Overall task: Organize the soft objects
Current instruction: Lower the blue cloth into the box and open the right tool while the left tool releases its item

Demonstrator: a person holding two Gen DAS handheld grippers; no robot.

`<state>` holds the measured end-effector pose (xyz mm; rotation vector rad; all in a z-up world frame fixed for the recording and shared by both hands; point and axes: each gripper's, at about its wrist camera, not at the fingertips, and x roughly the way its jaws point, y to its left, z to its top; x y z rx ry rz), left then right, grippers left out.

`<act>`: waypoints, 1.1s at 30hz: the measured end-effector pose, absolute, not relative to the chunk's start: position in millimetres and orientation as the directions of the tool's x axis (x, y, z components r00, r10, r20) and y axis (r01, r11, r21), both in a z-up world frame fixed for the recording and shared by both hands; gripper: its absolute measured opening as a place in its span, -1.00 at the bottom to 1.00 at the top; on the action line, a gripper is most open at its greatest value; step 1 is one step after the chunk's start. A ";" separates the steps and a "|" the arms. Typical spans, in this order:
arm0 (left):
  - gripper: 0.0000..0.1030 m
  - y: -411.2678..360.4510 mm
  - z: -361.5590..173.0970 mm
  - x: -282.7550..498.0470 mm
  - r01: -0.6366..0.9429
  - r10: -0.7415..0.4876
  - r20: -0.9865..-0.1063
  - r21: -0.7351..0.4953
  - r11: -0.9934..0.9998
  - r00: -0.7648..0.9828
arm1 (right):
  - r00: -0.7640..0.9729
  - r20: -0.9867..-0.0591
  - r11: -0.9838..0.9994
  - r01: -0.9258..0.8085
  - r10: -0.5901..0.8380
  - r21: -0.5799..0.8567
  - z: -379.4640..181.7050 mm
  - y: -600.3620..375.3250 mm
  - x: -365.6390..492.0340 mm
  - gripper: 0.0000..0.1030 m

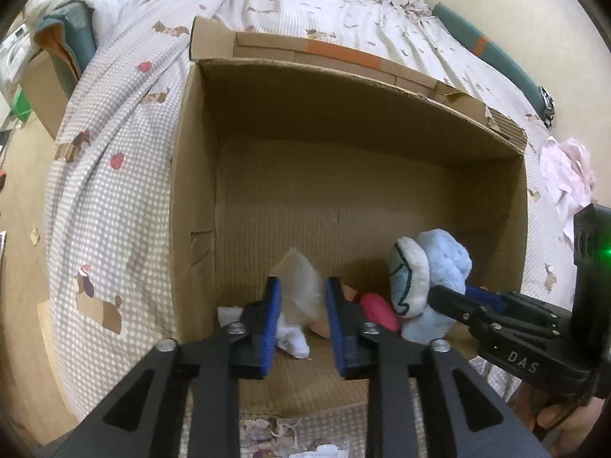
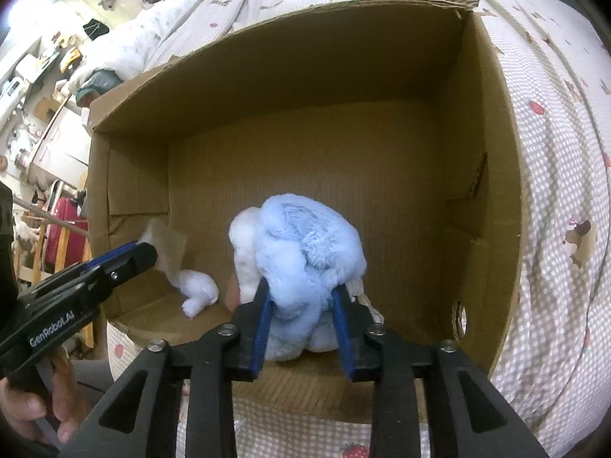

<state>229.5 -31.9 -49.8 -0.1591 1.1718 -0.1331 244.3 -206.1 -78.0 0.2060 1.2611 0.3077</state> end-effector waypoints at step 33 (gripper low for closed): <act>0.84 -16.2 4.5 187.8 0.003 -0.088 -0.869 -0.099 0.995 0.486 | 0.428 -0.822 0.925 -0.107 0.375 0.365 -40.3 -229.4 205.0 0.80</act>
